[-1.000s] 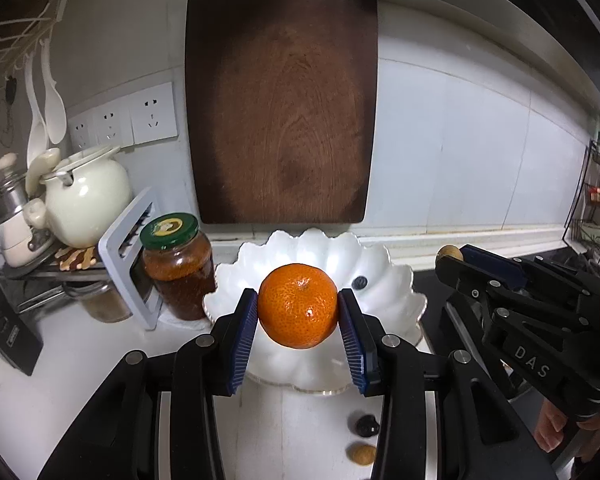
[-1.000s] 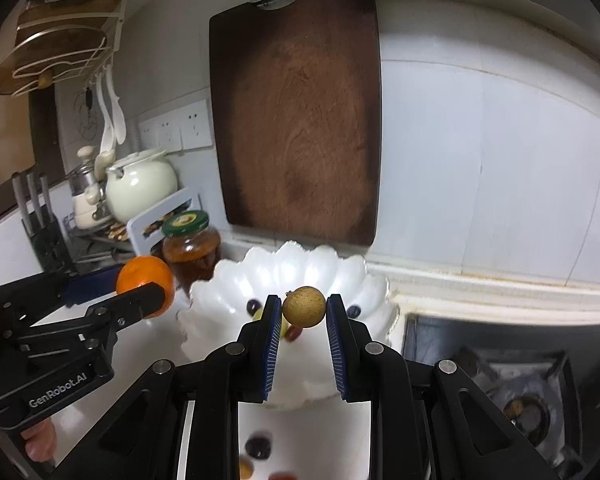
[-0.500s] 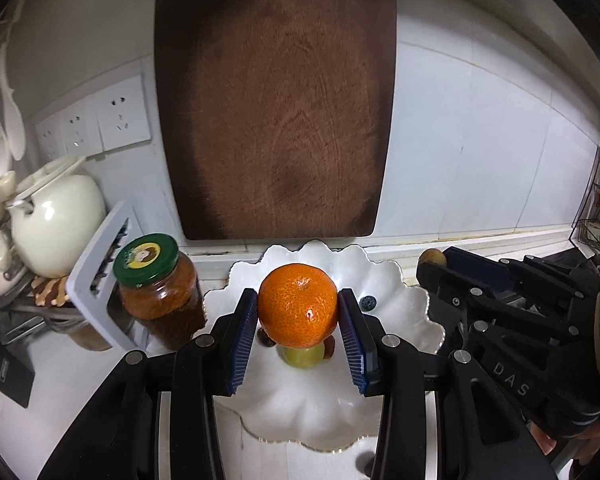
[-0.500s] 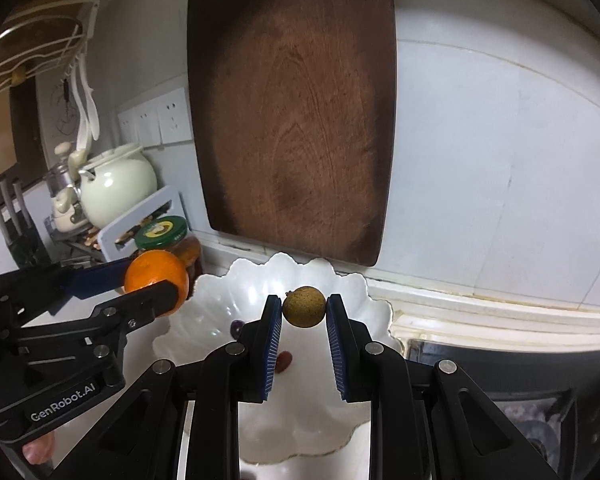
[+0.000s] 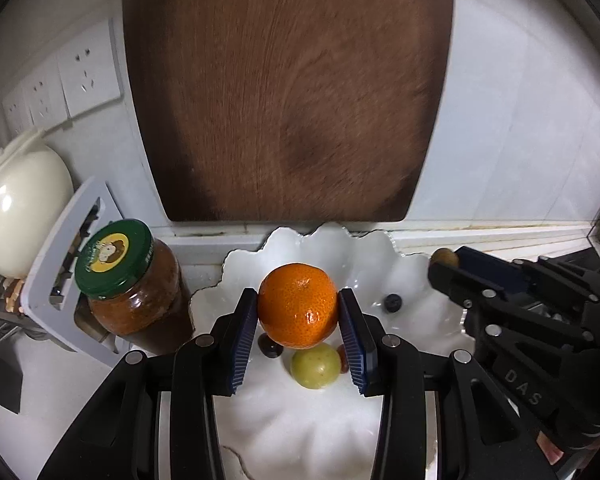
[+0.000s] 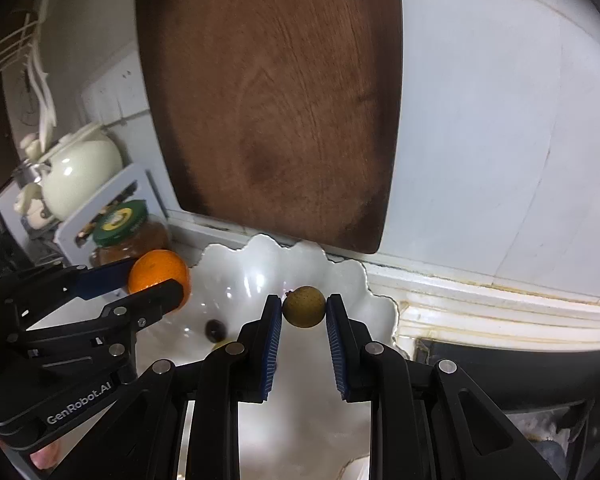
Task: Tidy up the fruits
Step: 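Carry the orange and olive-brown fruit up and over the white bowl, then open both tools to drop the orange and olive-brown fruit into the bowl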
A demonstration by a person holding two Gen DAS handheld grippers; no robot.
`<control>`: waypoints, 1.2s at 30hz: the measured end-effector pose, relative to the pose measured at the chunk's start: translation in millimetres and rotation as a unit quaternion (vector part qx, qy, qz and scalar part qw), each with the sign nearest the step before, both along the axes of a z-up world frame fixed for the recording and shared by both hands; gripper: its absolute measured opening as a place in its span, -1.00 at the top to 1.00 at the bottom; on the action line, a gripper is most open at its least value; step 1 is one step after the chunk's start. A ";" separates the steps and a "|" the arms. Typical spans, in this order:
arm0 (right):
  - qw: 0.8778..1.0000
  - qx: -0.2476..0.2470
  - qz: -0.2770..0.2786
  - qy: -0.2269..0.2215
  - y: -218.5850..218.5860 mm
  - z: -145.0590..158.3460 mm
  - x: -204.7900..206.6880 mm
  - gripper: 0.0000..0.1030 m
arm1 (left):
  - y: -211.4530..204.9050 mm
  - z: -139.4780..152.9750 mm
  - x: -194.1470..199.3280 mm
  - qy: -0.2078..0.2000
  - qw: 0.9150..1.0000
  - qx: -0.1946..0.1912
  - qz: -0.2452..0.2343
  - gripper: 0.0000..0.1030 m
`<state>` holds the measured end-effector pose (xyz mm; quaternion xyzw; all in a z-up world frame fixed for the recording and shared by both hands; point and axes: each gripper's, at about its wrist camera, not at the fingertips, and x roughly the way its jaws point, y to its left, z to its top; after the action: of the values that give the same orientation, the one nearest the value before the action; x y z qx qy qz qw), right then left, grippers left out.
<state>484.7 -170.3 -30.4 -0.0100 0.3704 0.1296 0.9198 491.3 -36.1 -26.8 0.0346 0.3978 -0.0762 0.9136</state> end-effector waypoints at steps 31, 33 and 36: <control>0.993 -0.025 -0.026 0.112 -1.8 -59.7 66.7 0.46 | -10.1 -70.7 79.2 0.115 0.992 0.049 0.025 -0.15; 0.993 -0.025 -0.028 0.113 -1.7 -59.5 66.2 0.37 | -9.6 -65.2 77.1 0.109 0.992 0.050 0.029 -0.18; 0.993 -0.021 -0.032 0.114 -5.8 -57.1 62.5 0.37 | -7.1 -55.1 72.1 0.096 0.992 0.062 0.043 -0.33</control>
<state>547.2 -176.1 -87.5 -0.0026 0.4754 0.0921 0.8749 563.4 -43.2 -81.9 0.0669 0.4890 -0.0150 0.8696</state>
